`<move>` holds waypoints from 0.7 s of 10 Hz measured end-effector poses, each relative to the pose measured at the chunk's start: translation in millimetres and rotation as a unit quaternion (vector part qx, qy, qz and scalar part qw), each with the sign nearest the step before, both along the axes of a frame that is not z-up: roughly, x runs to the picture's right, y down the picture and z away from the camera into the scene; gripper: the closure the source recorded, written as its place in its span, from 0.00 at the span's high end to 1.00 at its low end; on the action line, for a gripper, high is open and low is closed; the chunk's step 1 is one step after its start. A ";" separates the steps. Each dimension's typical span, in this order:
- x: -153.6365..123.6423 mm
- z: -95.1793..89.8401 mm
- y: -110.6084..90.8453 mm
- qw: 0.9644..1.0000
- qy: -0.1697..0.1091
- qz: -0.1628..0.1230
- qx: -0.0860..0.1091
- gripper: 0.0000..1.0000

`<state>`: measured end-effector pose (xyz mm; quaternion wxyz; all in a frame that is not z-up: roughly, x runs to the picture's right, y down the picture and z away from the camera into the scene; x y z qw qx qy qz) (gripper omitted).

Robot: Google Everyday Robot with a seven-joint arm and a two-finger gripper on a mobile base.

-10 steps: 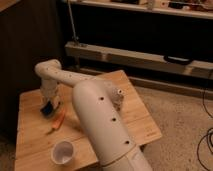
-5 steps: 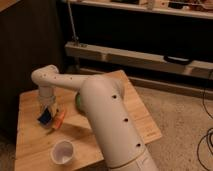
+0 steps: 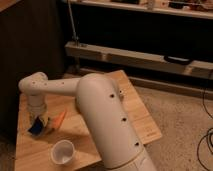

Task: Wipe the white sponge on the table

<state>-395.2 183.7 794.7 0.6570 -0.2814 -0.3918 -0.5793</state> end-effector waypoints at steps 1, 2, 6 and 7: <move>-10.4 1.1 -1.1 1.000 -0.004 -0.003 0.000 0.50; -20.5 7.7 -7.3 1.000 -0.006 -0.003 0.002 0.50; -50.2 38.1 -48.9 1.000 0.002 0.011 0.014 0.50; -46.3 46.7 -62.6 1.000 0.010 0.021 0.016 0.50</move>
